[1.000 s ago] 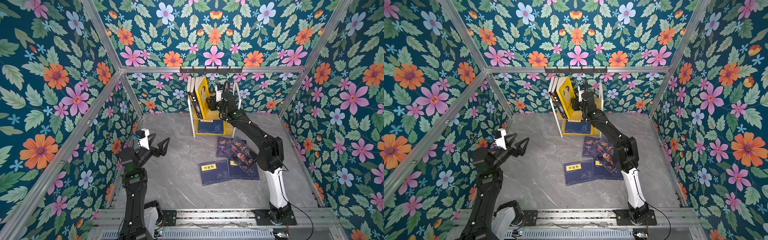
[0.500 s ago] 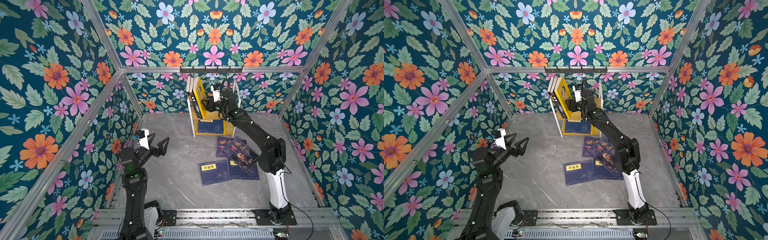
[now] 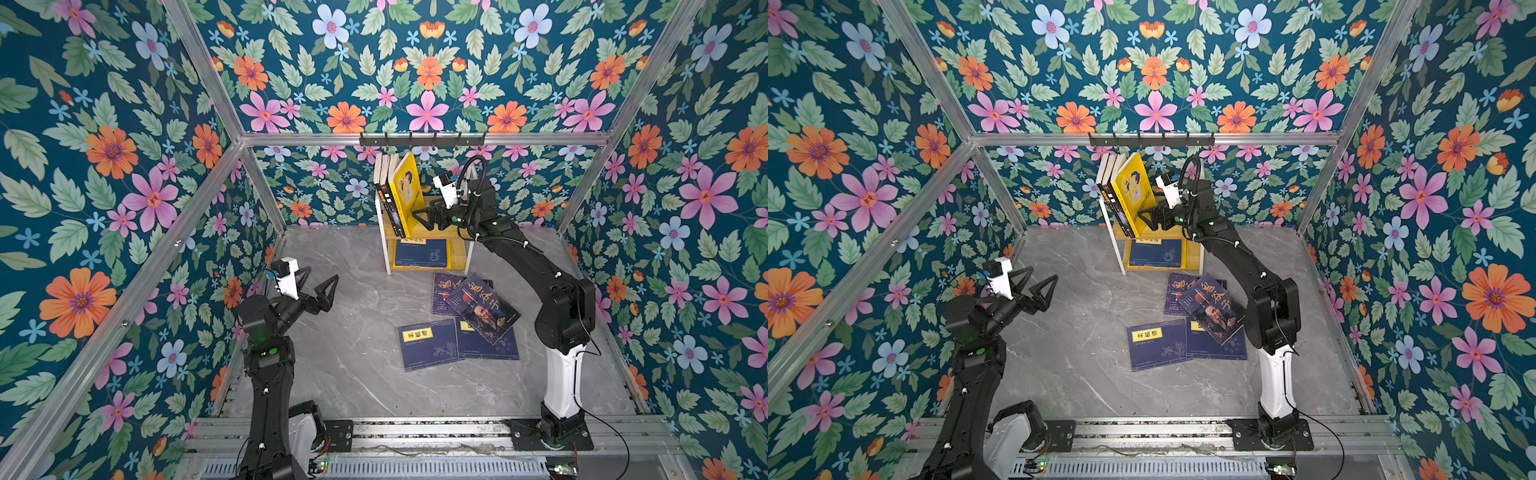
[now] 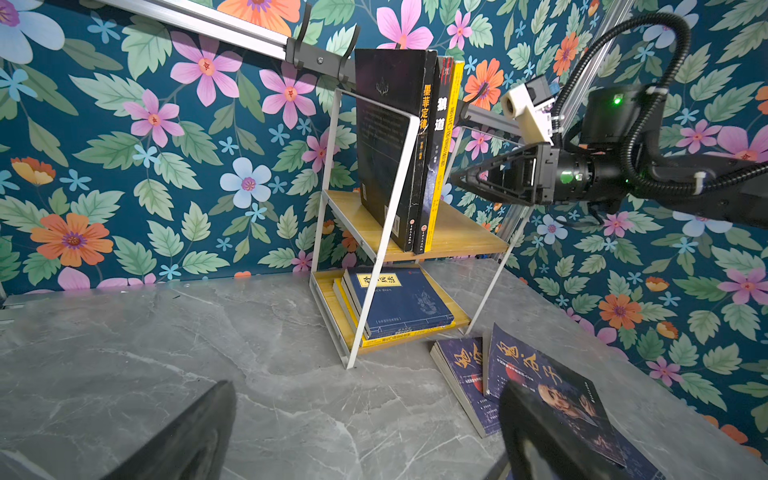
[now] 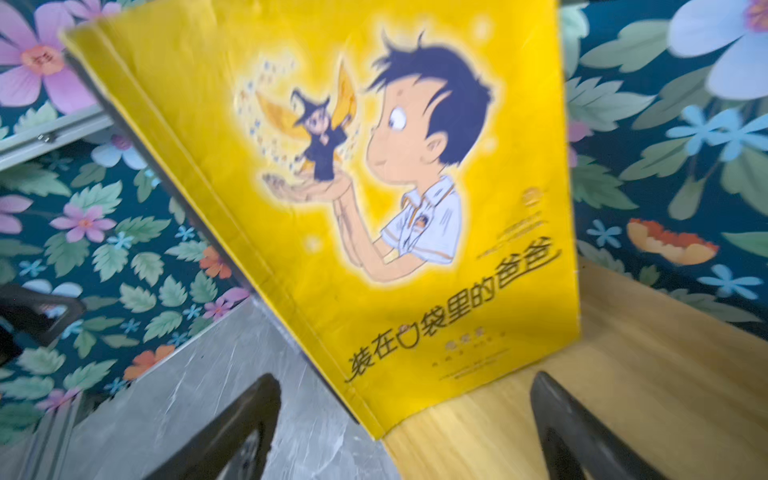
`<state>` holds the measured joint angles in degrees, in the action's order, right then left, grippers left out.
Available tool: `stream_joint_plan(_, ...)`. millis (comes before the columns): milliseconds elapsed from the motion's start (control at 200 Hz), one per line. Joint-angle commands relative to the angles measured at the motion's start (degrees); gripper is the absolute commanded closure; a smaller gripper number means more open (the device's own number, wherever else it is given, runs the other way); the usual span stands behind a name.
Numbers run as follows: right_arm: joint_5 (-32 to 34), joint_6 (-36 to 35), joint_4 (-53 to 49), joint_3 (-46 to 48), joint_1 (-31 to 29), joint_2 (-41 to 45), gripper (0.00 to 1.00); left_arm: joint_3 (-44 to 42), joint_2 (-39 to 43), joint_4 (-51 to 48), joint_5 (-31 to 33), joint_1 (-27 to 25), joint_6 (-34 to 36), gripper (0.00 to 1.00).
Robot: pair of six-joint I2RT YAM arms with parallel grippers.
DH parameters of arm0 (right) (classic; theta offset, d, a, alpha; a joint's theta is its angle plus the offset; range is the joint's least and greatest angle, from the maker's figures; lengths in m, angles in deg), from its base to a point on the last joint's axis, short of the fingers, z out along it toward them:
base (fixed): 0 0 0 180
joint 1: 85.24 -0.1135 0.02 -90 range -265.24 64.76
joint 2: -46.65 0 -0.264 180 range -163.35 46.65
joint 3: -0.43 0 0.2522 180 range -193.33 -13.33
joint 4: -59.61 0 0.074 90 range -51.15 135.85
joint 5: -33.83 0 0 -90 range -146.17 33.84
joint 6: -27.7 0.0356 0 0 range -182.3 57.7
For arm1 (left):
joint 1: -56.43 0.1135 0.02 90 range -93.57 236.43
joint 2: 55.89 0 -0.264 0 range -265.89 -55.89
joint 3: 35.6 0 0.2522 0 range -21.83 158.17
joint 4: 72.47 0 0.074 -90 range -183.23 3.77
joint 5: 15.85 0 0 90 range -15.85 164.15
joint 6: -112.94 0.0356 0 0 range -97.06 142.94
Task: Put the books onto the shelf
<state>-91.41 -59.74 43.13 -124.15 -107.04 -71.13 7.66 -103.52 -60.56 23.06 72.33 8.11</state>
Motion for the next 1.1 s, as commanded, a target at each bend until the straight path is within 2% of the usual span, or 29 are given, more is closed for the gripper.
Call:
stream_joint_plan(0,-8.69,-3.77,4.67,2.04,0.01,-0.29,0.07,0.12,0.31,0.0,-0.32,0.14,0.3,0.0)
stream_joint_plan(320,-13.46,-6.79,7.56,4.1,0.06,-4.06,0.07,0.12,0.27,-0.18,-0.25,0.24,0.52,0.0)
stream_joint_plan(815,-12.74,-9.16,6.11,-0.41,-0.83,-9.07,0.08,0.04,0.24,-0.23,-0.18,0.55,0.58,0.0)
stream_joint_plan(1095,-11.43,-10.39,4.08,-1.93,-1.65,-10.31,0.14,-0.05,0.18,-0.34,-0.16,0.56,0.7,0.0)
